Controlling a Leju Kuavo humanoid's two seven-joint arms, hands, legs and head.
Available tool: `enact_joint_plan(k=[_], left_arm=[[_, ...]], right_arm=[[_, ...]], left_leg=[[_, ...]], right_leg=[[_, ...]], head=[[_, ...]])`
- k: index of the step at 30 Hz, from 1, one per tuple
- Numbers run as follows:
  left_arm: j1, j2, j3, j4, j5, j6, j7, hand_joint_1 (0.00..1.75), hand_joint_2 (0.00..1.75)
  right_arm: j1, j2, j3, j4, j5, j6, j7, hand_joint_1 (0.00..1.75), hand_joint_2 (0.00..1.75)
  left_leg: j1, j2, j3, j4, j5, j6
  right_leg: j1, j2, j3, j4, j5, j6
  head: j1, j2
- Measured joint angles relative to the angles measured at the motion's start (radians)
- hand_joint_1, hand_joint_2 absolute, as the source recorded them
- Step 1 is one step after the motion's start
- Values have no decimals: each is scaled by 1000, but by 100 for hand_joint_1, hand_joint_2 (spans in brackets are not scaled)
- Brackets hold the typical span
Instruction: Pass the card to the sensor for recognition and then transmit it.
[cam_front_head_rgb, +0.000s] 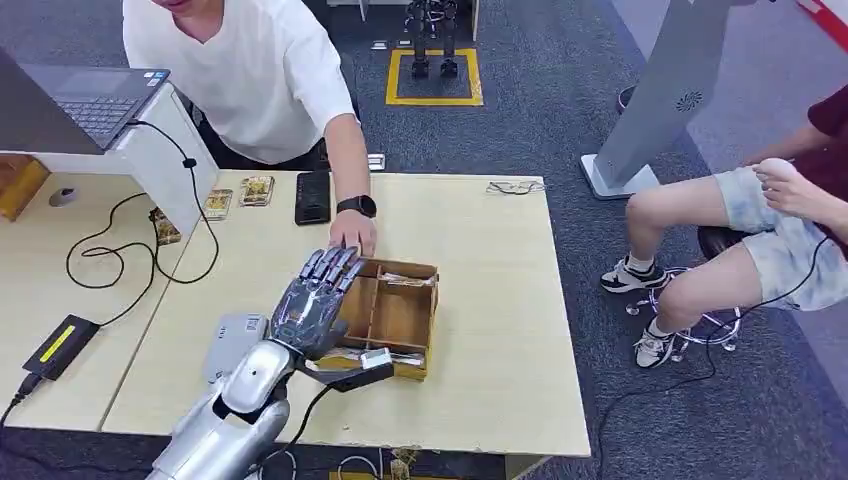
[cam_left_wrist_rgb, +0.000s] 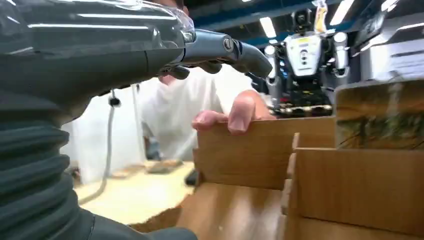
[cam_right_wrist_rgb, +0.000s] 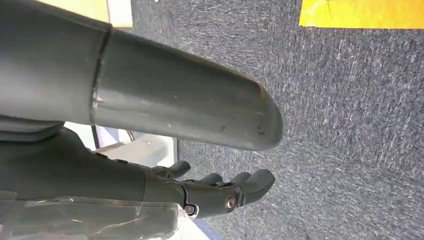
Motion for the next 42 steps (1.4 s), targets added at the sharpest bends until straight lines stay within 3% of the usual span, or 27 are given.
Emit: enact_joint_plan(k=[4,8,15,18,26,42], left_arm=[[48,25,0,-51,148,31,-123,0,175],[96,46,0,-96,183,38,-159,0,175],[175,91,0,-209,279,66,-295,0,175],[198,101,0,-254,308,69,-326,0,175],[220,107,0,-319,341,101,-345,0,175],[233,104,0,-334,313,150,-342,0,175]], right_arm=[[2,0,0,0,0,0,-8,0,0],[2,0,-1,0,0,0,-14,0,0],[4,0,-5,0,0,2,-35,0,0],[4,-1,-6,0,0,1,-40,0,0],[4,-2,-11,0,0,0,-48,0,0],[4,-2,-14,0,0,-2,-51,0,0]], left_leg=[[0,0,-1,0,0,0],[0,0,-3,0,0,0],[0,0,-6,0,0,0],[0,0,-6,0,0,0],[0,0,-6,0,0,0],[0,0,-6,0,0,0]], right_leg=[[0,0,-1,0,0,0],[0,0,-4,0,0,0],[0,0,-7,0,0,0],[0,0,-8,0,0,0],[0,0,-8,0,0,0],[0,0,-8,0,0,0]], head=[[1,0],[0,0],[0,0],[0,0],[0,0],[0,0]])
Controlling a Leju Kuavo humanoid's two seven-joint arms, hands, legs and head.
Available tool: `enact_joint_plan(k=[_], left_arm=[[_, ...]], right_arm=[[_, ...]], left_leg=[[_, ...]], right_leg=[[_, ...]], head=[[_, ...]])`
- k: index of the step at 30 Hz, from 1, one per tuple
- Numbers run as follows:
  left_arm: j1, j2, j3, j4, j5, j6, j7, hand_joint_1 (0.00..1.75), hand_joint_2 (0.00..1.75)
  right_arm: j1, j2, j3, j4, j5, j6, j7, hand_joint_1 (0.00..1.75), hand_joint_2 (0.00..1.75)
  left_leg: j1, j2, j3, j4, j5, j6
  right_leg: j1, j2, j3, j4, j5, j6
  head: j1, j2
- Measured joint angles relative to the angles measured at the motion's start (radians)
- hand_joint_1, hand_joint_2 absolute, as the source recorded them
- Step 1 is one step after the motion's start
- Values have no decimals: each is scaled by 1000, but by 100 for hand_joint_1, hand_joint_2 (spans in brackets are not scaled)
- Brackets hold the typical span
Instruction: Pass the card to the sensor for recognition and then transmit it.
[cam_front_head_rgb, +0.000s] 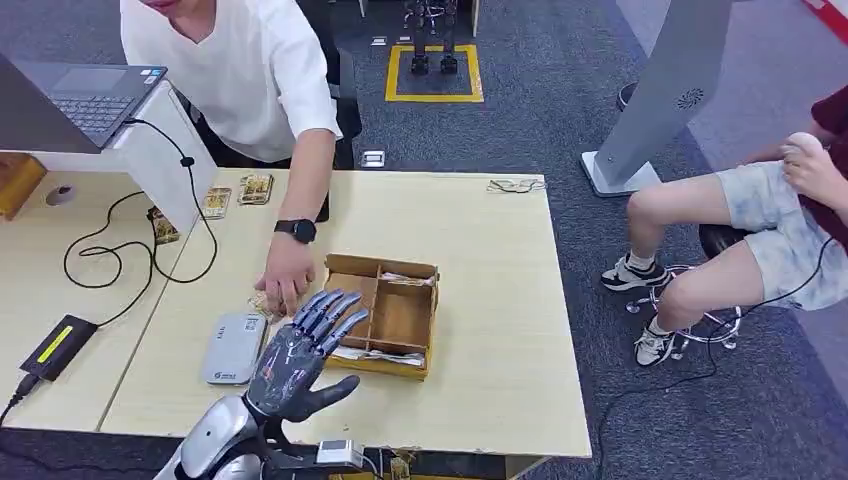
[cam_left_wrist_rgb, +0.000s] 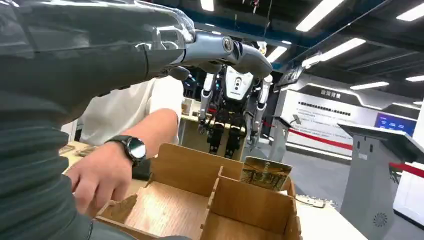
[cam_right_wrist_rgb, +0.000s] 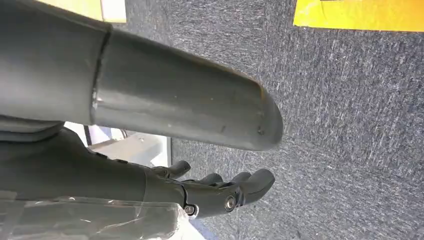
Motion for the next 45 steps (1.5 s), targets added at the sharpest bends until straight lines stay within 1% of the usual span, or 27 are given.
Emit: enact_joint_plan(k=[5,6,8,9,12,17,23,45], left_arm=[[8,-3,0,-3,4,-4,-21,0,175],[10,-5,0,-6,3,-9,-21,0,0],[9,-10,-4,-12,3,-19,-21,0,0],[10,-12,-7,-13,5,-22,-21,0,175],[6,-23,-24,-18,21,-56,-44,0,175],[-12,-45,-72,-17,-1,-81,-33,0,175],[-35,-59,-89,-7,9,-83,-16,0,175],[-47,-58,-89,1,11,-77,-13,0,175]], right_arm=[[0,0,-4,0,0,0,0,0,0],[0,0,-5,0,0,0,1,0,0],[0,0,-5,0,0,0,3,0,0],[0,0,-6,0,0,0,3,0,0],[-1,0,-6,0,0,2,3,0,0],[-5,0,-5,0,0,3,1,0,0],[-10,0,-4,8,0,-3,7,0,0],[-11,-3,-4,26,0,-13,11,0,0]], left_leg=[[0,0,0,0,0,0],[0,0,0,0,0,0],[0,0,0,0,0,0],[0,0,0,0,0,0],[0,0,0,0,0,0],[0,0,0,0,0,0],[0,0,0,0,0,0],[0,0,0,0,0,0]], right_leg=[[0,0,0,0,0,0],[0,0,0,0,0,0],[0,0,0,0,0,0],[0,0,0,0,0,0],[0,0,-1,0,0,0],[0,0,0,0,0,0],[0,0,-1,0,0,0],[0,0,-1,0,0,0]], head=[[0,0],[0,0],[0,0],[0,0],[0,0],[0,0],[0,0],[0,0]])
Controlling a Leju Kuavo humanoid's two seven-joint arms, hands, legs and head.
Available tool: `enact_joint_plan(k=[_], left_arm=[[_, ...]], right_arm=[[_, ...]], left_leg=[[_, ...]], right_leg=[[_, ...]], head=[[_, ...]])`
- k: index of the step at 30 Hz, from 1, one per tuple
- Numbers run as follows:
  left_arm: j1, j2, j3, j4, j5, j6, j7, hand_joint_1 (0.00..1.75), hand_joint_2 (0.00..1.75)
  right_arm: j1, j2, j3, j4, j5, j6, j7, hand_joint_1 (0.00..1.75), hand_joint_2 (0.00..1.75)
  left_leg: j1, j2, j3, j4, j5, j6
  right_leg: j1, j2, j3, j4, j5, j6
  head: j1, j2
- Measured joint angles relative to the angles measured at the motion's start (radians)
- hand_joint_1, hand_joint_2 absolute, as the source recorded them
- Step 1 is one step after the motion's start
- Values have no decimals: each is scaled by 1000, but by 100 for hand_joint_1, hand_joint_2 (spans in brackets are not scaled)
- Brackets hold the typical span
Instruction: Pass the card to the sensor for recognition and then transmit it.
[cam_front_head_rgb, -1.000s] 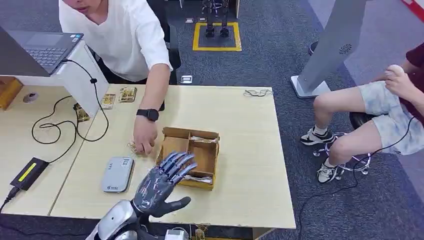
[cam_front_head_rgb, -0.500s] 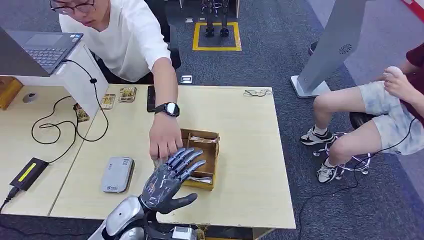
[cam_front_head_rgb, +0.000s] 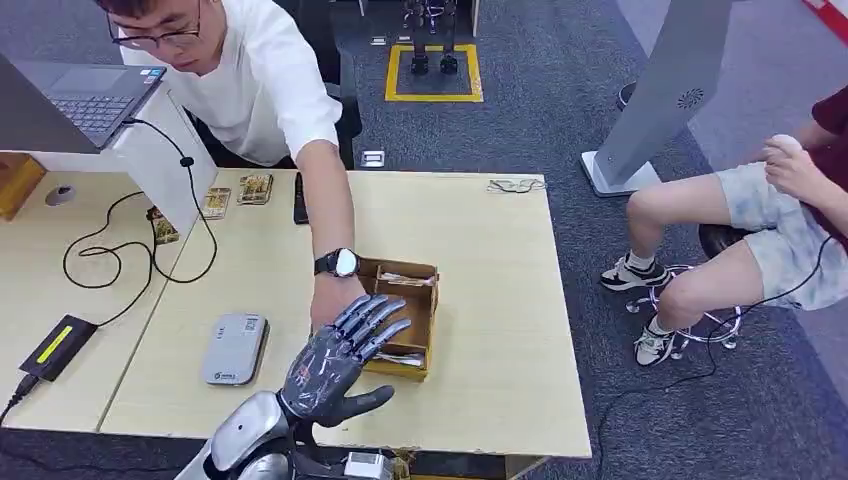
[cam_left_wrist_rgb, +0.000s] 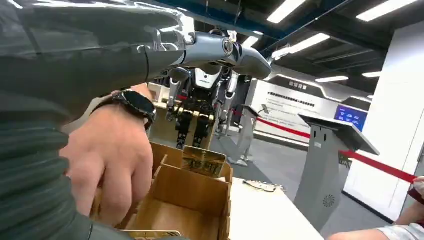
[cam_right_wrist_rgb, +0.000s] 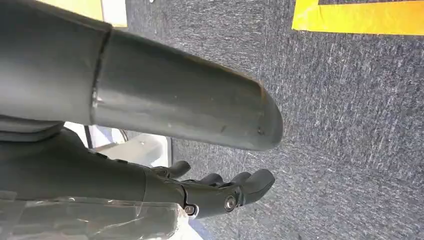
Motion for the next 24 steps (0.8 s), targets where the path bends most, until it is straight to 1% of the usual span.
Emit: enact_joint_plan(k=[11,12,15,16,19,22,24], left_arm=[[0,0,0,1,-7,0,19,0,175],[0,0,0,1,-12,1,27,0,175],[-2,0,0,3,-57,16,96,0,175],[-4,0,0,5,-65,18,108,0,175],[-6,-1,0,8,-74,21,115,0,175],[-7,-7,0,10,-81,24,157,0,175],[-10,-11,0,13,-90,23,163,0,175]], right_arm=[[0,0,0,0,0,1,2,0,0],[0,0,0,0,0,1,3,0,0],[0,0,0,1,0,1,3,0,0],[0,0,0,1,0,1,3,0,0],[0,0,0,1,0,1,3,0,0],[1,0,0,1,0,2,6,0,0],[1,0,0,1,0,2,6,0,0]], left_leg=[[0,0,0,0,0,0],[0,0,0,0,0,0],[0,0,0,0,0,0],[0,0,0,0,0,0],[0,0,0,0,0,0],[0,0,0,0,0,0],[0,0,0,0,0,0]], right_leg=[[0,0,0,0,0,0],[0,0,0,0,0,0],[0,0,0,0,0,0],[0,0,0,0,0,0],[0,0,0,0,0,0],[0,0,0,0,0,0],[0,0,0,0,0,0]], head=[[0,0],[0,0],[0,0],[0,0],[0,0],[0,0],[0,0]])
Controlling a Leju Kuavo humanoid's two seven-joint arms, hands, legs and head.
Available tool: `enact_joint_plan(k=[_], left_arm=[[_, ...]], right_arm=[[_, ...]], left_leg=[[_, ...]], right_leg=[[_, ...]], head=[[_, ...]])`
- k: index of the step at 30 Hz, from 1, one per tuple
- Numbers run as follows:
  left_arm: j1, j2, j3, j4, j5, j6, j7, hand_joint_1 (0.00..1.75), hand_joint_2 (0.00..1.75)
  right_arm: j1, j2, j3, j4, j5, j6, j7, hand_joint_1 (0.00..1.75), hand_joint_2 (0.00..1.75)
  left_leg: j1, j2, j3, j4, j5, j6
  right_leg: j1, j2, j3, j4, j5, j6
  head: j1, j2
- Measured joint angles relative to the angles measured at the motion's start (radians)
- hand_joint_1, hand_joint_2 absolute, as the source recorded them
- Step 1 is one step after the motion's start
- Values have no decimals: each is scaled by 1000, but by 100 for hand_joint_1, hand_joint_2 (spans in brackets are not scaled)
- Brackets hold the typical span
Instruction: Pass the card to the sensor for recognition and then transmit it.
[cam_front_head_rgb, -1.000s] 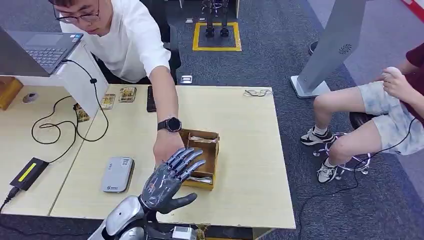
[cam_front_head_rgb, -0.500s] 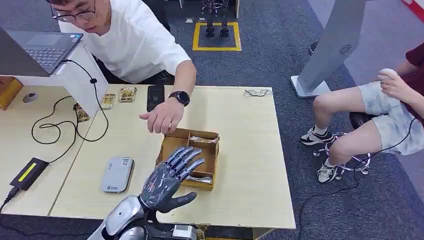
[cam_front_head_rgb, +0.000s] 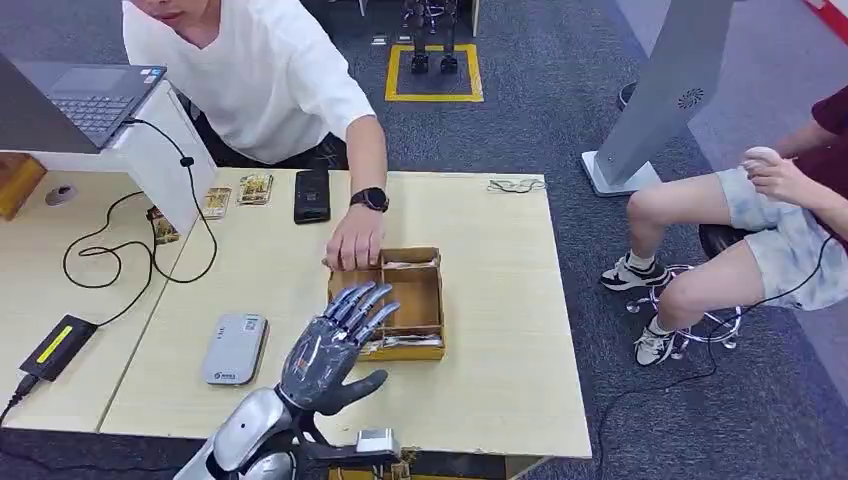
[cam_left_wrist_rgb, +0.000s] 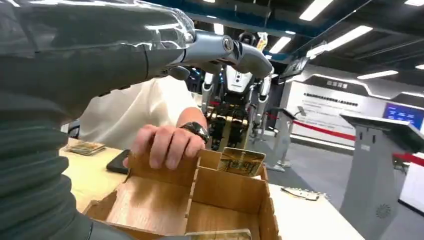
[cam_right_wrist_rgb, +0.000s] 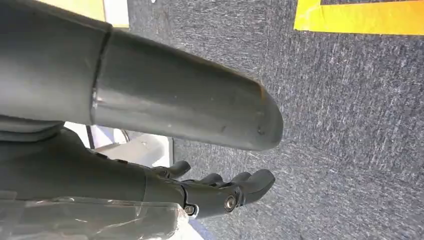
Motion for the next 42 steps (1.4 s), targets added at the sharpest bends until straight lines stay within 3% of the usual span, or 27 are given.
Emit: enact_joint_plan(k=[5,11,15,16,23,27,32,42], left_arm=[[-12,-4,0,22,-114,6,51,0,175],[-19,-4,0,48,-143,10,55,0,175],[-29,-2,0,68,-254,25,109,0,175],[-32,-2,0,74,-285,26,123,0,175],[-48,-2,0,147,-431,39,197,0,175],[-54,-3,0,173,-461,39,225,0,175],[-57,-14,0,204,-468,29,303,0,175],[-59,-30,0,232,-469,27,307,0,175]], right_arm=[[0,0,0,0,0,8,5,0,0],[0,0,0,0,0,9,5,0,0],[0,0,1,0,0,8,7,0,0],[0,0,1,0,0,8,8,0,175],[-1,-3,7,2,0,7,13,0,175],[-1,-3,10,3,0,7,13,0,175],[-1,-3,10,5,0,7,20,0,175],[-2,-3,10,8,0,6,21,0,175]], left_leg=[[0,0,0,0,0,0],[0,0,0,0,0,0],[0,0,0,0,0,0],[0,0,0,0,0,0],[0,0,0,0,0,0],[0,0,0,0,0,0],[0,0,0,0,0,0],[0,0,0,0,0,0]], right_leg=[[0,0,0,0,0,0],[0,0,0,0,0,0],[0,0,0,0,0,0],[0,0,0,0,0,0],[0,0,0,0,0,0],[0,0,0,0,0,0],[0,0,0,0,0,0],[0,0,0,0,0,0]], head=[[0,0],[0,0],[0,0],[0,0],[0,0],[0,0],[0,0],[0,0]])
